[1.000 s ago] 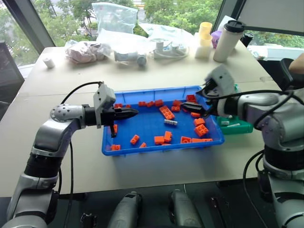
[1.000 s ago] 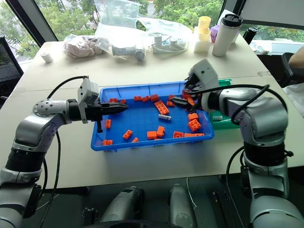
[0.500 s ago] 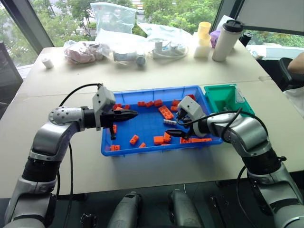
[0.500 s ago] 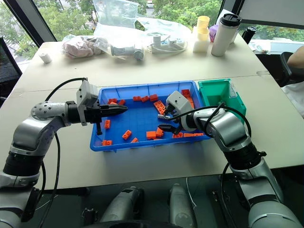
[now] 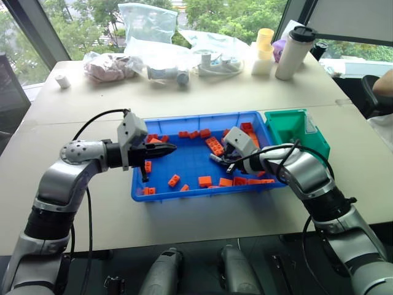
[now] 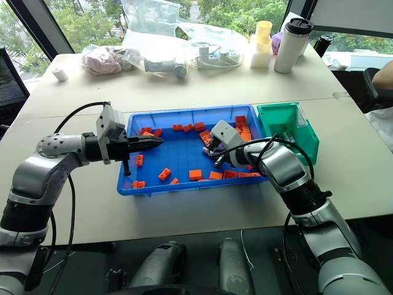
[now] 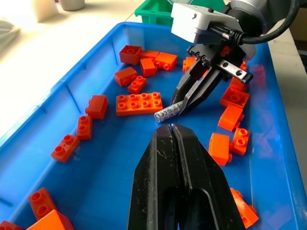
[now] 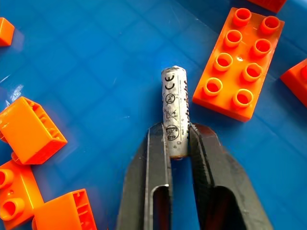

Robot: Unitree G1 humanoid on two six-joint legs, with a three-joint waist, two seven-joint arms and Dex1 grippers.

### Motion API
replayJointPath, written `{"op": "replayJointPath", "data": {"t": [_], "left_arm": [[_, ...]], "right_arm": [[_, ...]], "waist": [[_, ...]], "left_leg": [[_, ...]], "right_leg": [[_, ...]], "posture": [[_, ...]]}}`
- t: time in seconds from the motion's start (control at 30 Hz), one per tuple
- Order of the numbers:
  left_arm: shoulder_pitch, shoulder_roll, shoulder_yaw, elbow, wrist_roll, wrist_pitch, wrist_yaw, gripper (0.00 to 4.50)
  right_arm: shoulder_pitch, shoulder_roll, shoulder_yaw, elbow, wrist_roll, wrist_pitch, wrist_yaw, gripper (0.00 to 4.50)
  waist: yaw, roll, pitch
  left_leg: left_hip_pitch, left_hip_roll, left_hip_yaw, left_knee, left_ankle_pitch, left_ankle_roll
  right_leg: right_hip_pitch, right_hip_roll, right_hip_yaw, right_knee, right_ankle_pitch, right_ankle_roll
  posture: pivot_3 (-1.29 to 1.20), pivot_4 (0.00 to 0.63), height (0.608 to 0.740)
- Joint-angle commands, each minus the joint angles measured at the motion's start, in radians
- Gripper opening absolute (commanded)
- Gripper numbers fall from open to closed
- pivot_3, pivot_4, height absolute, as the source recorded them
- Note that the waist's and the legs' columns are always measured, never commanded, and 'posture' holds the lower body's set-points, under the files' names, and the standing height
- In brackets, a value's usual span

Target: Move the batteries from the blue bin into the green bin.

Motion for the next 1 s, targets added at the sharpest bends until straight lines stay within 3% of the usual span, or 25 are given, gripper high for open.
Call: {"op": "replayJointPath", "data": {"t": [0.03, 0.17, 0.3, 0.53, 0.73, 1.0], "left_arm": [[-0.005, 0.009, 0.025, -0.027, -0.013, -0.007, 0.003, 0.00], [-0.004, 0.008, 0.025, -0.028, -0.015, -0.007, 0.003, 0.00], [0.005, 0.003, 0.016, -0.028, -0.018, -0.006, -0.005, 0.00], [-0.014, -0.006, 0.004, 0.007, -0.013, -0.020, -0.024, 0.00], [-0.031, -0.008, 0.006, 0.031, -0.011, -0.026, -0.037, 0.00], [-0.027, -0.001, 0.015, 0.024, -0.021, -0.016, -0.053, 0.00]], "right_arm": [[-0.033, -0.045, -0.057, -0.080, -0.008, 0.032, -0.005, 0.01], [-0.058, -0.122, -0.207, -0.190, 0.048, 0.118, 0.005, 0.01], [-0.104, -0.176, -0.488, -0.185, 0.118, 0.241, -0.022, 0.01], [0.007, -0.340, -0.538, -0.120, 0.079, 0.180, -0.027, 0.01], [0.152, -0.365, -0.544, -0.131, 0.088, 0.123, -0.017, 0.01], [0.182, -0.380, -0.557, -0.167, 0.102, 0.118, -0.023, 4.09]], "waist": [[0.002, 0.000, 0.000], [0.004, 0.000, 0.000], [0.004, 0.000, 0.000], [0.004, 0.000, 0.000], [0.001, 0.000, 0.000], [0.004, 0.000, 0.000]], "left_leg": [[0.000, 0.000, 0.000, 0.000, 0.000, 0.000], [-0.001, -0.001, 0.000, 0.000, 0.000, 0.000], [0.000, 0.000, 0.000, 0.000, -0.001, 0.002], [0.000, 0.000, 0.000, -0.001, -0.003, 0.006], [0.000, 0.001, 0.001, 0.000, -0.003, 0.006], [0.000, 0.000, 0.001, 0.000, -0.003, 0.006]], "right_leg": [[0.000, 0.000, 0.000, 0.000, 0.000, 0.000], [0.000, -0.001, 0.000, 0.000, 0.000, 0.000], [0.000, 0.000, 0.000, 0.000, 0.000, 0.000], [0.001, 0.000, 0.000, -0.001, 0.000, 0.000], [0.001, 0.000, 0.000, 0.000, 0.000, 0.000], [0.001, 0.000, 0.000, -0.001, 0.000, 0.000]], "posture": [[0.00, 0.150, 0.740], [0.00, 0.150, 0.740], [0.00, 0.150, 0.740], [0.00, 0.150, 0.740], [0.00, 0.150, 0.740], [0.00, 0.150, 0.740]]}}
